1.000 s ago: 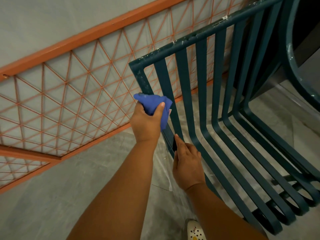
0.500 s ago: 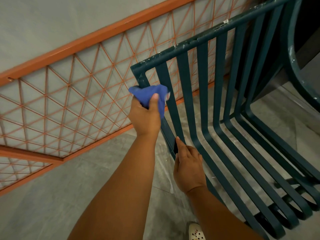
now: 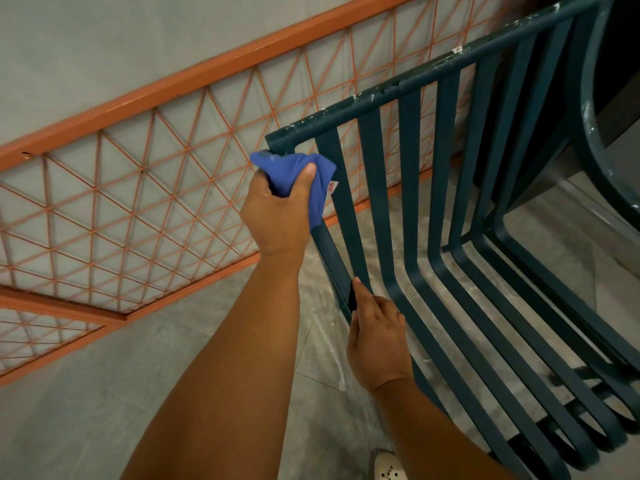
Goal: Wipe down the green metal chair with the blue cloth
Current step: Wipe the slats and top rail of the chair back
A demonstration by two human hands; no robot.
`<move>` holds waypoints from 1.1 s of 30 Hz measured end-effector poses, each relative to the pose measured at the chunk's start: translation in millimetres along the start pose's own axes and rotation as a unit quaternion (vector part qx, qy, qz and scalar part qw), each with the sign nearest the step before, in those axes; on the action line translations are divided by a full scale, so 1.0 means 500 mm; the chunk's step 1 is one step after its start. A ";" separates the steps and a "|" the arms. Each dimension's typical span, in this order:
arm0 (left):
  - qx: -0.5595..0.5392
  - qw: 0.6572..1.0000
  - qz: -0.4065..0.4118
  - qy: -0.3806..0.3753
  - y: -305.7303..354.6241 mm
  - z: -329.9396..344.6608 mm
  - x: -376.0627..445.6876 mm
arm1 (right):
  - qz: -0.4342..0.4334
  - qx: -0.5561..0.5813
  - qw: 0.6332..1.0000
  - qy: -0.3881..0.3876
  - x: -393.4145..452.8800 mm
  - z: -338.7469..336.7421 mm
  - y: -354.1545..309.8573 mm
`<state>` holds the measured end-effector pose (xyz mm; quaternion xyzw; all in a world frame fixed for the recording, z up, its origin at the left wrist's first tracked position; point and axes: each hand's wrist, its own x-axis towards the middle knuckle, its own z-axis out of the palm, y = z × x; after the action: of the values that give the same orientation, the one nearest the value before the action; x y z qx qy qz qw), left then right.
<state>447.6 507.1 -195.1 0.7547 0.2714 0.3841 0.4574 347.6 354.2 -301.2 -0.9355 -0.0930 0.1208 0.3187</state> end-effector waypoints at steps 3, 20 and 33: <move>0.015 0.999 0.032 0.004 0.013 0.000 0.027 | -0.001 0.003 1.000 -0.004 0.001 -0.002 0.001; 0.041 0.996 -0.005 -0.076 0.025 -0.015 0.036 | 0.008 0.007 1.000 -0.018 0.002 -0.005 -0.001; -0.018 0.952 -0.160 -0.262 -0.080 -0.036 -0.075 | -0.004 0.043 0.999 0.018 0.011 -0.010 -0.008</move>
<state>409.7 504.7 -238.4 0.7668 0.2526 0.0997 0.5816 354.1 356.1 -296.0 -0.9227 -0.0858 0.1069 0.3604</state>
